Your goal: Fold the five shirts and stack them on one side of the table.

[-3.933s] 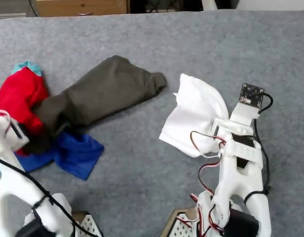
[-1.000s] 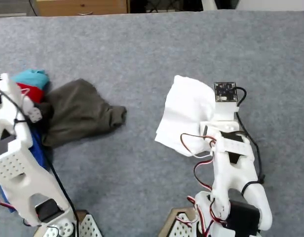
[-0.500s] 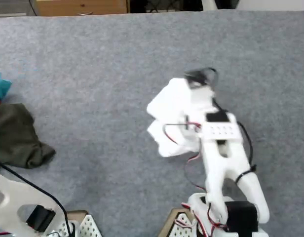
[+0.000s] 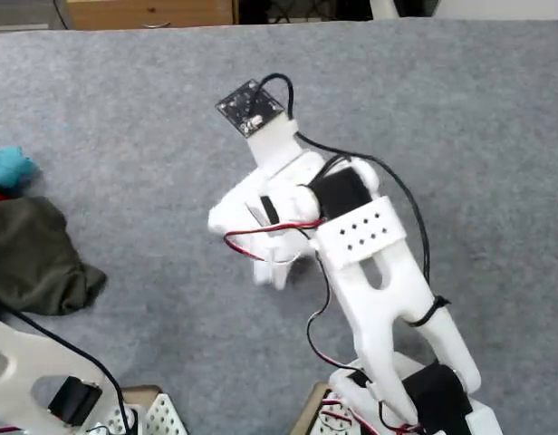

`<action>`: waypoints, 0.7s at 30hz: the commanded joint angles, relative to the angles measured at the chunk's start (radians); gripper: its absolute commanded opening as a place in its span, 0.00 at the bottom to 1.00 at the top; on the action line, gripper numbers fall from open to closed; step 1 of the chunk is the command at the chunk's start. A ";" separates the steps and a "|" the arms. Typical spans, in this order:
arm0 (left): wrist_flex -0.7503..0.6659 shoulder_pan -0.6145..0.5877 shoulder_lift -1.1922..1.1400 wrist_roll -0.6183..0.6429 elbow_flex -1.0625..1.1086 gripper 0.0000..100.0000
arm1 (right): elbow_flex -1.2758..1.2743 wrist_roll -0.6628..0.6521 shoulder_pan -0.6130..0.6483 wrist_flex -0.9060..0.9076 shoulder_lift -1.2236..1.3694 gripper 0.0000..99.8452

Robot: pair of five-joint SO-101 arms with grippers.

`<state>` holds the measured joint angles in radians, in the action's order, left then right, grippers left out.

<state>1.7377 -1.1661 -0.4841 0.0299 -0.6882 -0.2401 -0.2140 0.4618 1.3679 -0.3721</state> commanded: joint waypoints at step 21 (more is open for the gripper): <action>0.021 0.102 0.075 -0.072 0.189 0.26 | -0.414 -0.149 -0.795 -0.348 0.113 0.03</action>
<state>1.7407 -1.1139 -0.4672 -0.0253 -0.5010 -0.6498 -0.3537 -0.1918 1.1070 -0.2693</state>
